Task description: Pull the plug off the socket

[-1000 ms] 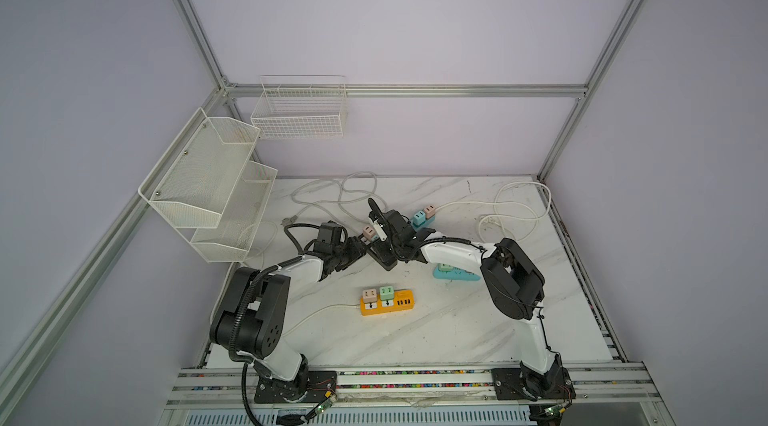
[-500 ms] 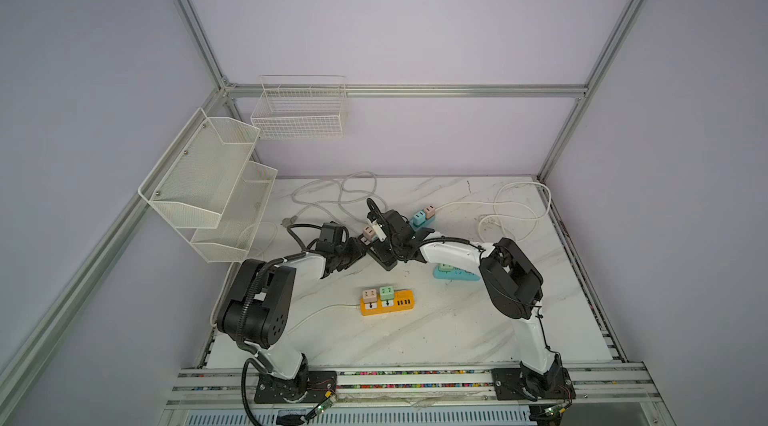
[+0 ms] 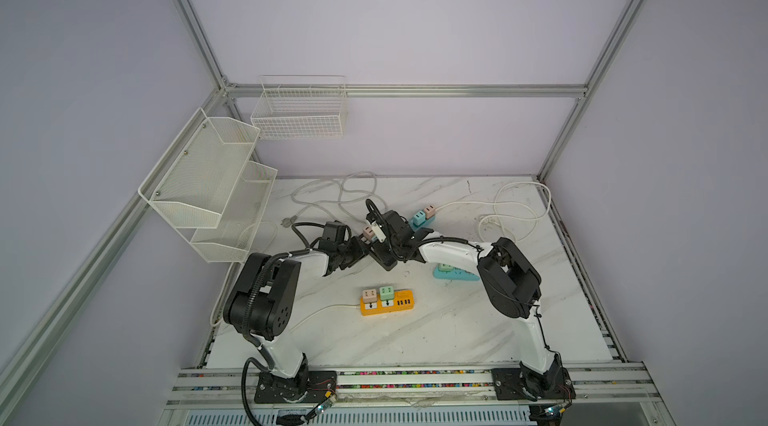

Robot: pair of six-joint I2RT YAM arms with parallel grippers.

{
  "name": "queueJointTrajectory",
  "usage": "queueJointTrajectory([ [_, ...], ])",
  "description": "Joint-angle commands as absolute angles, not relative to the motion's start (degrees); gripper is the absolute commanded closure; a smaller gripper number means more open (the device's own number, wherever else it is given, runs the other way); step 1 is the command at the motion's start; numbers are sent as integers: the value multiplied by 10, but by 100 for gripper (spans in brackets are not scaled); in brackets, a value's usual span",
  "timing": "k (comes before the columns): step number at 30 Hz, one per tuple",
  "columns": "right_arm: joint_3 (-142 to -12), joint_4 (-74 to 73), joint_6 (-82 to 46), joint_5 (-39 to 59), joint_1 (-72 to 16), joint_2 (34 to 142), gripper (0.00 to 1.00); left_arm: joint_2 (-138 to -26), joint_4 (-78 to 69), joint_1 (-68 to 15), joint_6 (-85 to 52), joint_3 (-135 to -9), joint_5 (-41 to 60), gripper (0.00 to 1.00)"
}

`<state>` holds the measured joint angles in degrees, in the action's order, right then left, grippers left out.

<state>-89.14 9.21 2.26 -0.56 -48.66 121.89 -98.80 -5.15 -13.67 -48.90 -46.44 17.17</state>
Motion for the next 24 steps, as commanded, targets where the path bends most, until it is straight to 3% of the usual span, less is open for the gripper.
queueJointTrajectory([
  [1, -890, 96, 36, 3, -489, 1217, 65, -997, -59, -141, -491, -497, 173, 59],
  [9, -891, 90, 43, 7, -490, 1206, 76, -1003, -53, -151, -497, -481, 163, 62],
  [24, -890, 78, 36, 19, -487, 1181, 87, -1009, -44, -163, -512, -446, 137, 69],
])
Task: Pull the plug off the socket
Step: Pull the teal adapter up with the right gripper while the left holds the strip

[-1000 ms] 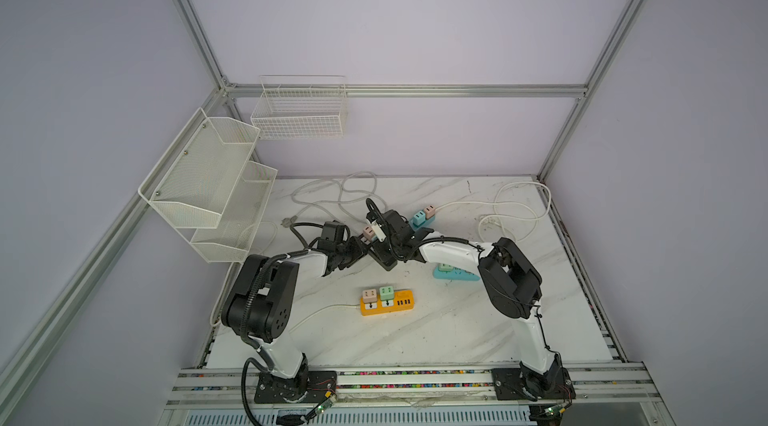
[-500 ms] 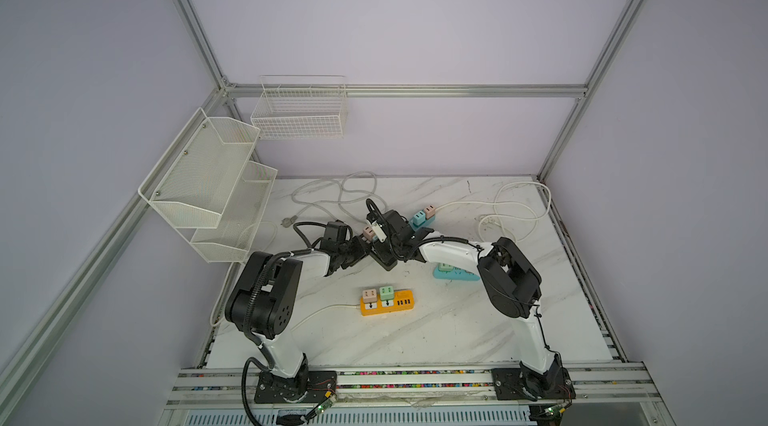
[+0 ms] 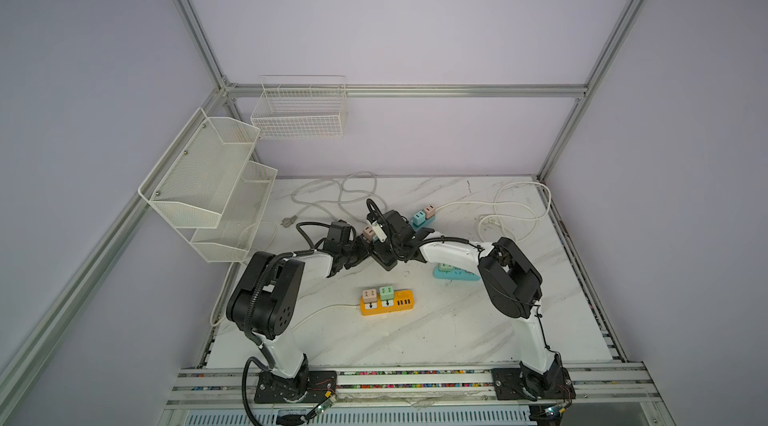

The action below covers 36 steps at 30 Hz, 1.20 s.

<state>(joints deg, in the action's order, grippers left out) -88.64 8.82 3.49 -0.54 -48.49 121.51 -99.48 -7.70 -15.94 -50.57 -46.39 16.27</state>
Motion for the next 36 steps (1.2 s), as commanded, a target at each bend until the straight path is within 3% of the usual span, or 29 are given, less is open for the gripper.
queueJointTrajectory([
  [1, -886, 74, 36, 21, -485, 1178, 87, -1010, -42, -163, -512, -445, 137, 70],
  [36, -819, 38, 27, 32, -477, 1084, 96, -989, -29, -165, -517, -444, 133, 74],
])
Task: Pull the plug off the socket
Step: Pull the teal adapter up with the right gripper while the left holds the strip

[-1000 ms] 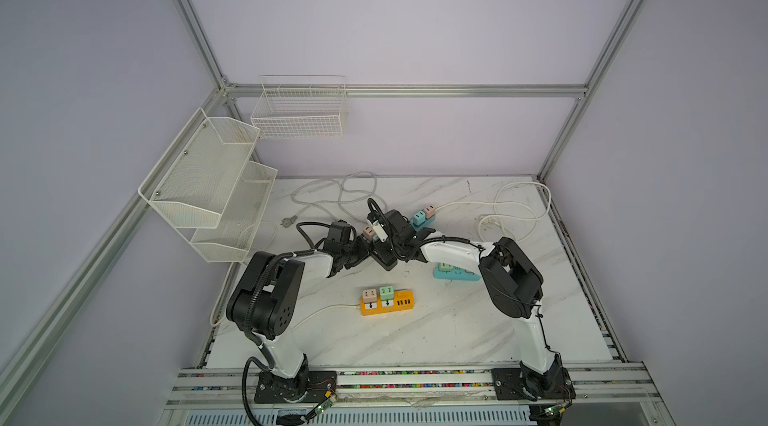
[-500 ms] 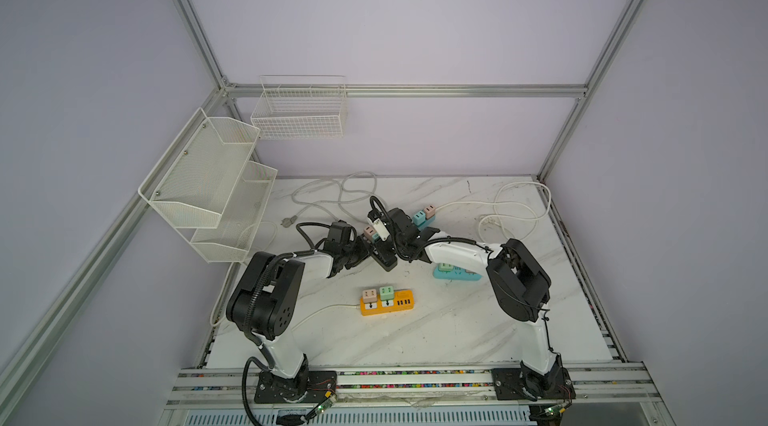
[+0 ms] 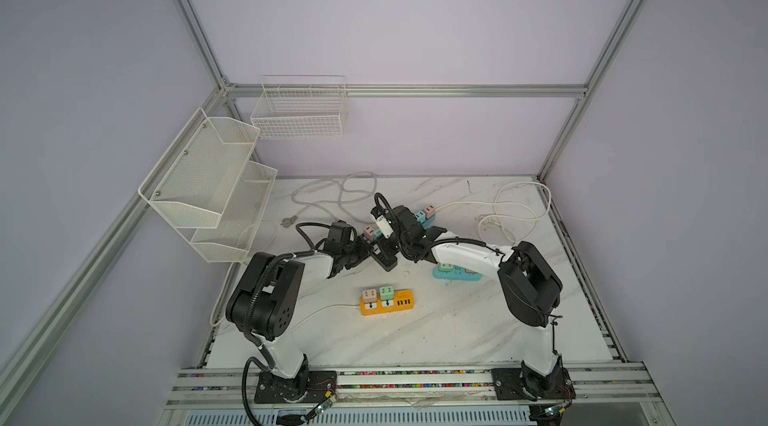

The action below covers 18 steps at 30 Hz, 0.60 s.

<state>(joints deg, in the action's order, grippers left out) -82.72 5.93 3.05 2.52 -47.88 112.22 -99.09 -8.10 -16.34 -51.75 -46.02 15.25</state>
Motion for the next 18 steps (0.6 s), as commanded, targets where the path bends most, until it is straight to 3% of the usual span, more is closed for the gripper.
queueJointTrajectory([
  [1, -816, 37, 23, 36, -476, 1077, 96, -988, -30, -165, -517, -449, 137, 74],
  [8, -791, 34, -24, 50, -470, 1031, 97, -965, -32, -168, -519, -489, 163, 72],
  [18, -696, -17, -160, 80, -431, 944, 97, -885, -20, -178, -523, -475, 159, 60],
])
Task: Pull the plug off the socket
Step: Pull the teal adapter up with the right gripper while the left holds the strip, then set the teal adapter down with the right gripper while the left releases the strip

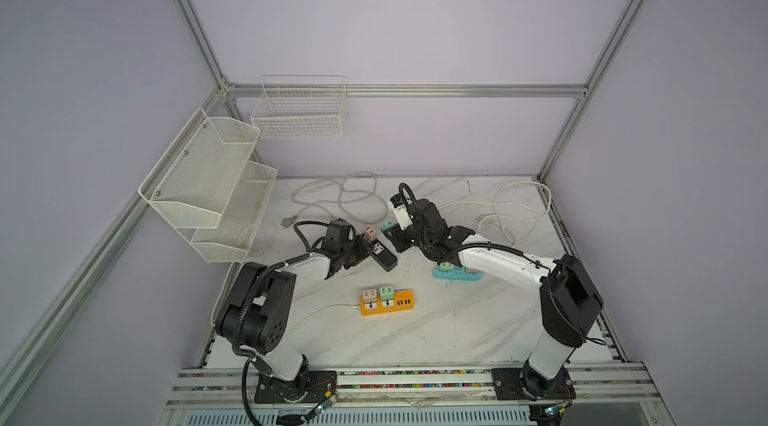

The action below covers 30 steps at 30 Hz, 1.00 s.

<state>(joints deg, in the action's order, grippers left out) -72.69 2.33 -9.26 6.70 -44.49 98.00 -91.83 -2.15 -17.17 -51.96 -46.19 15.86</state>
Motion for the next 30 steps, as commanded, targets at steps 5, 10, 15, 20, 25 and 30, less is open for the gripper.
queueJointTrajectory([
  [5, -618, -72, -237, 81, -413, 893, 97, -835, -19, -187, -527, -445, 154, 57],
  [10, -555, -120, -302, 74, -407, 881, 97, -770, -3, -209, -523, -420, 128, 53],
  [15, -505, -186, -357, 74, -407, 891, 97, -728, 6, -231, -525, -394, 93, 50],
  [20, -489, -228, -391, 75, -406, 927, 97, -711, 13, -256, -527, -384, 74, 48],
  [25, -497, -241, -403, 54, -405, 962, 97, -711, 14, -279, -534, -381, 56, 45],
  [30, -520, -232, -406, 56, -405, 1005, 97, -724, 15, -295, -535, -386, 49, 44],
])
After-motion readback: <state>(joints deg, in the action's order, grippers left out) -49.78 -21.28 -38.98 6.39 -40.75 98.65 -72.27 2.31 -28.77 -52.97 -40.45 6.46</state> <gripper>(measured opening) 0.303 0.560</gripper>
